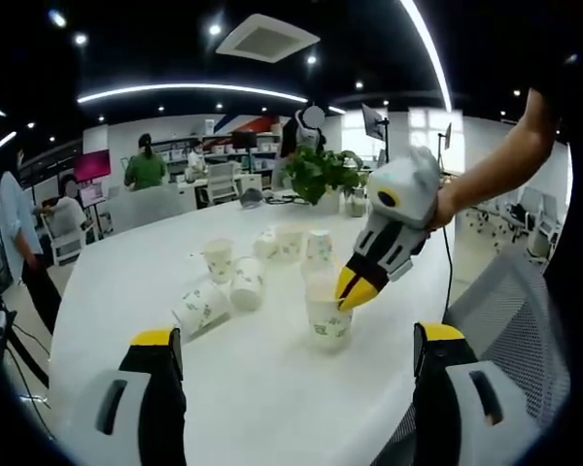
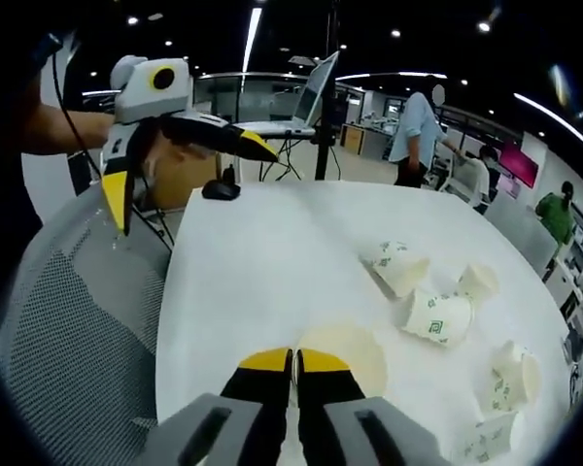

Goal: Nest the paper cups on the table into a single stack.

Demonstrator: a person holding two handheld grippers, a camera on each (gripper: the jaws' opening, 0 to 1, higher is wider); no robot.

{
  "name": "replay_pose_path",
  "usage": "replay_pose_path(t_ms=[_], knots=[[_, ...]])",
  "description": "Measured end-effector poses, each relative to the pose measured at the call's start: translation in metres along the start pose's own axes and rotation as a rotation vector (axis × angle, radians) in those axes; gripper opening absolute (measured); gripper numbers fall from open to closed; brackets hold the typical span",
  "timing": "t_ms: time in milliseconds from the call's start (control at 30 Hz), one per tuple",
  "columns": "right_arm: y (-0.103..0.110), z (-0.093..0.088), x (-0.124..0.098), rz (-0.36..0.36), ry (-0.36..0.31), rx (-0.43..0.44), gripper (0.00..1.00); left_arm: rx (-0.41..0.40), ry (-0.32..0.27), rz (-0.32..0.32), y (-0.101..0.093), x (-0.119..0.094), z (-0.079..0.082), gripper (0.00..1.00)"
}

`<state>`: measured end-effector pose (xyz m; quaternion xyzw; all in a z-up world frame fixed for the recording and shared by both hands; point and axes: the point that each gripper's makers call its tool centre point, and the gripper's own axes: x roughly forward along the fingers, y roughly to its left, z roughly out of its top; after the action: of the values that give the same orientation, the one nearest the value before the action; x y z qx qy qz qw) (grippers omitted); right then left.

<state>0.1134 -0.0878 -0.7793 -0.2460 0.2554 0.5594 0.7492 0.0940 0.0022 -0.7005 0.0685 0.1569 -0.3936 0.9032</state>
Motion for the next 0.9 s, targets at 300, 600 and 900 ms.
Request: replay_pose_path(t_ms=[300,600,900], knots=[[-0.001,-0.002,0.005,-0.009,0.012,-0.028,0.00,-0.005,0.001,-0.002,-0.003,-0.001,0.001,0.99],[-0.001,-0.002,0.011,0.001,0.020,-0.037,0.00,-0.012,0.001,0.003,-0.003,-0.002,-0.001,0.99],[-0.002,0.006,0.012,-0.020,0.002,-0.023,0.06,-0.017,-0.005,0.009,-0.004,-0.003,-0.002,0.99]])
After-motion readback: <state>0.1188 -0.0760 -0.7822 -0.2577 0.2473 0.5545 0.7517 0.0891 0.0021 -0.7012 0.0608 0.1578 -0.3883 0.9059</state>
